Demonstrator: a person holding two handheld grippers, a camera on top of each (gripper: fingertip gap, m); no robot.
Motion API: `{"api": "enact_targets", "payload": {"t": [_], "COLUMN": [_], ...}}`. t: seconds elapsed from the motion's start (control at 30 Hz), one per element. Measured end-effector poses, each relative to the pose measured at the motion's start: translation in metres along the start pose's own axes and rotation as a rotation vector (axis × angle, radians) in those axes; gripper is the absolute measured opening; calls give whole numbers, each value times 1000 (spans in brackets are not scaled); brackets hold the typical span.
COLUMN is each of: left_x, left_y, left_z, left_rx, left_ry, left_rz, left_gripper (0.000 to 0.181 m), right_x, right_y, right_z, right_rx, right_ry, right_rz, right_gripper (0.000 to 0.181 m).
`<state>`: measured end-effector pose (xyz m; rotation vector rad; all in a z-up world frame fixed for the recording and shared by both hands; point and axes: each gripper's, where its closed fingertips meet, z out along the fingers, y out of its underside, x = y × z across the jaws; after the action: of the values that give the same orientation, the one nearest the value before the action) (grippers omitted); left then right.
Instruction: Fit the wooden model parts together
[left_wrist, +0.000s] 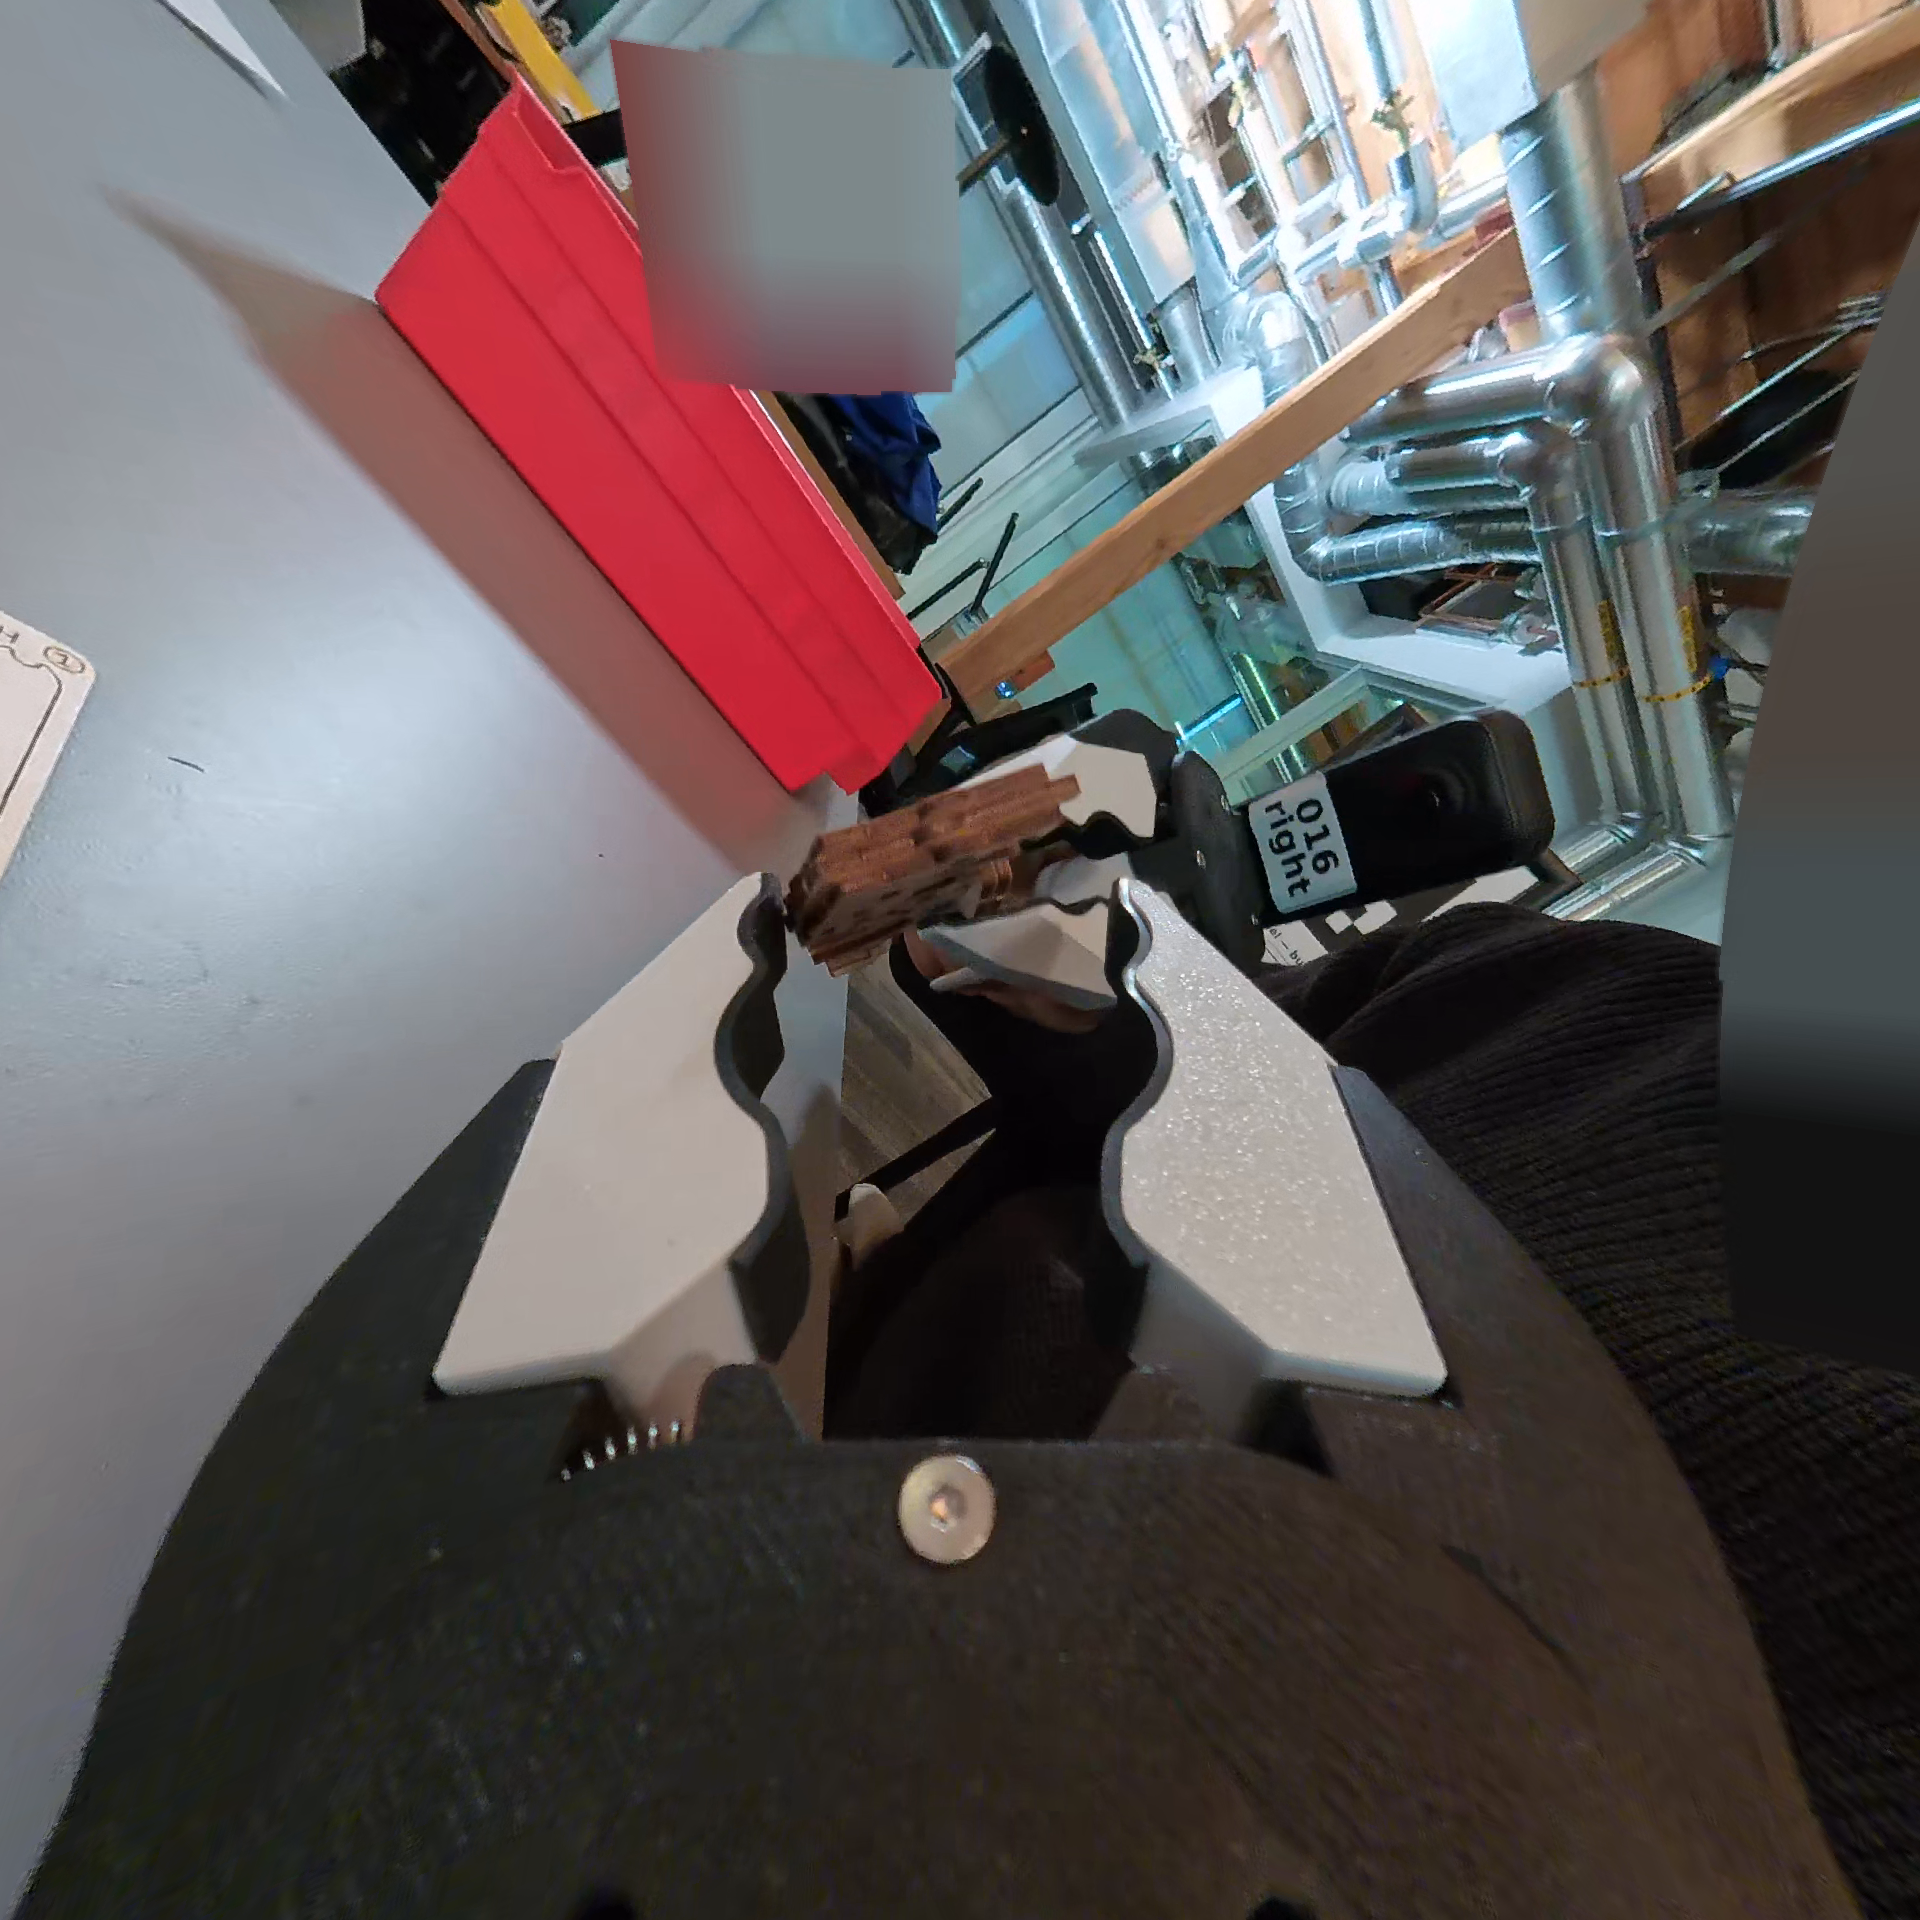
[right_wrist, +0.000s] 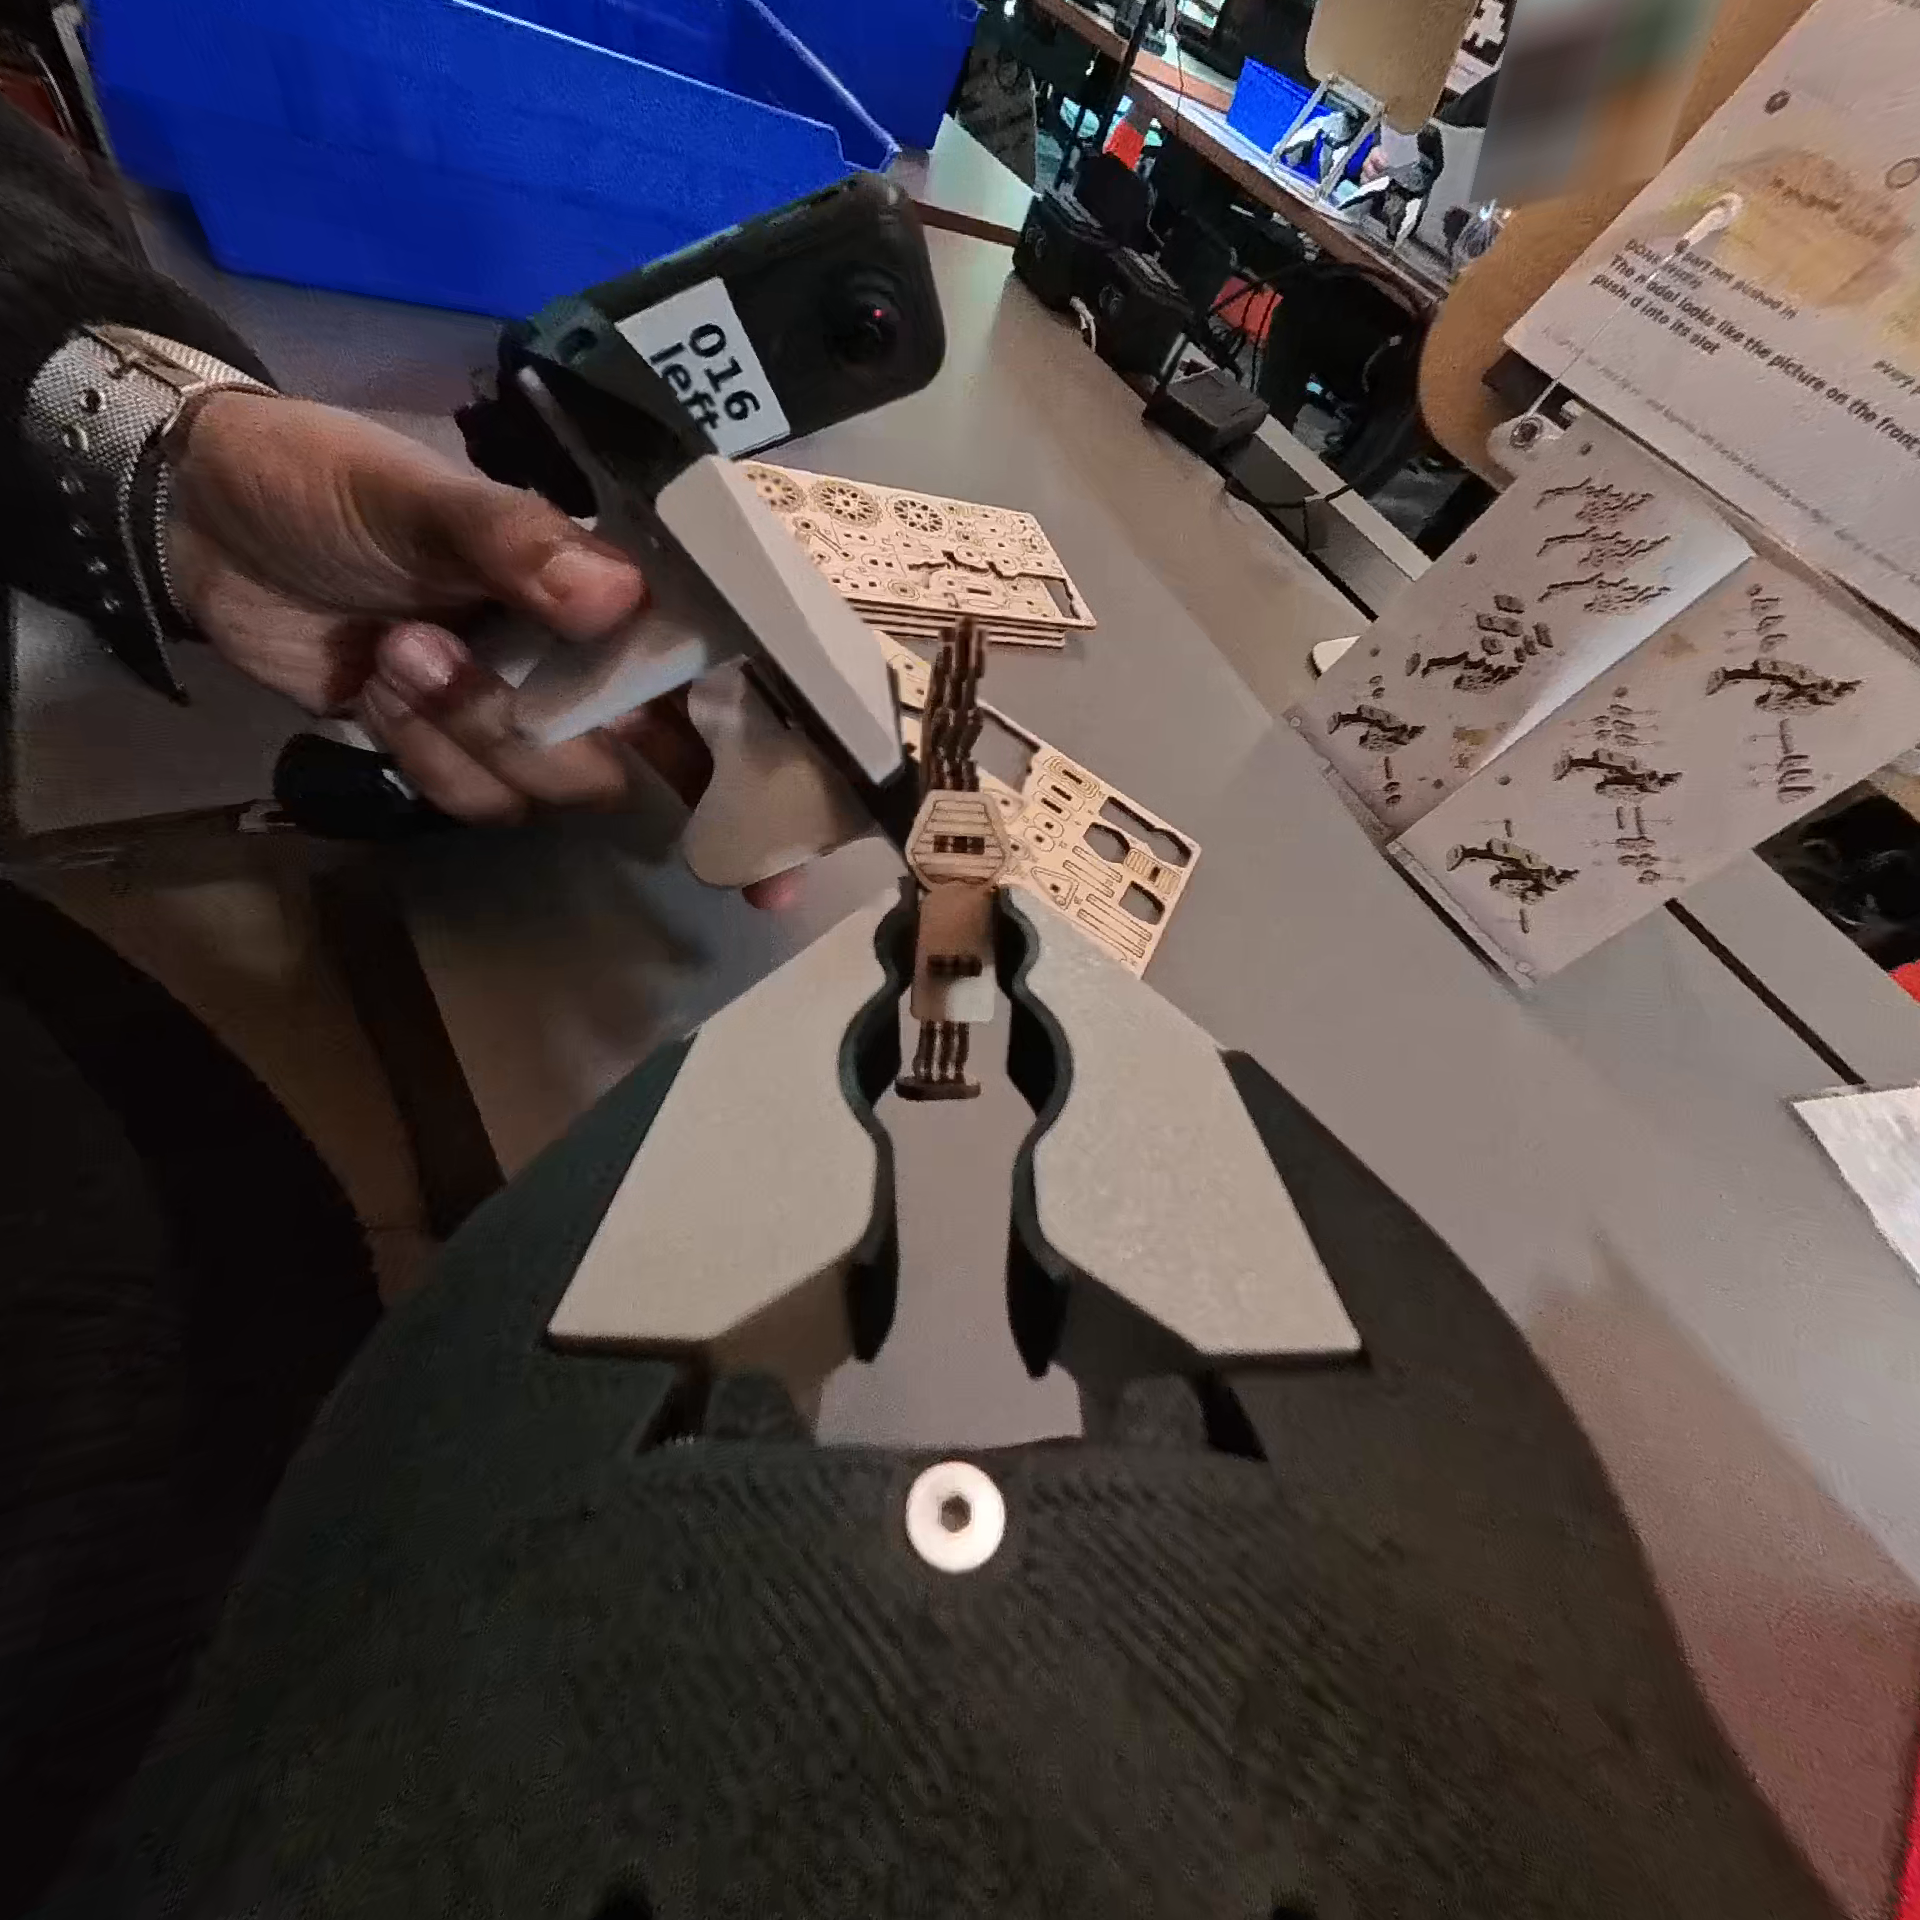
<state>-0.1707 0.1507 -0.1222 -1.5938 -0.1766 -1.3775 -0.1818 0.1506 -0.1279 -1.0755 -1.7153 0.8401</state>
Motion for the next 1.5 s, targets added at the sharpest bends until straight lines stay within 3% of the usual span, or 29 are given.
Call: {"api": "enact_targets", "payload": {"t": [0.2, 0.4, 0.5, 0.67, 0.8, 0.93, 1.13, 1.5], "left_x": [-6, -3, 3, 26, 52, 64, 70, 68], "left_y": [-2, -3, -4, -12, 5, 21, 29, 37], "left_z": [-3, -2, -2, -6, -3, -1, -1, 2], "left_rx": [17, 12, 1, 17, -66, -99, -120, -154], "left_ry": [-31, -30, -11, 66, 129, 140, 183, 204], "left_rz": [-6, 35, 82, 268, 561, 792, 800, 758], "left_gripper": [41, 40, 41, 40, 41, 42, 41, 42], "right_x": [-5, -5, -2, -11, -9, -25, -55, -58], "right_y": [-3, -5, -8, -31, -32, -30, -32, -38], "right_z": [1, 0, -3, -26, -37, -41, -49, -56], "right_rx": [9, 29, 73, 281, 315, 284, 258, 300], "right_ry": [7, 2, -18, -323, -556, -676, -806, -854], "right_rz": [-34, -20, 13, 285, 544, 548, 482, 491], "right_gripper": [13, 14, 26, 31, 45, 52, 42, 18]}}
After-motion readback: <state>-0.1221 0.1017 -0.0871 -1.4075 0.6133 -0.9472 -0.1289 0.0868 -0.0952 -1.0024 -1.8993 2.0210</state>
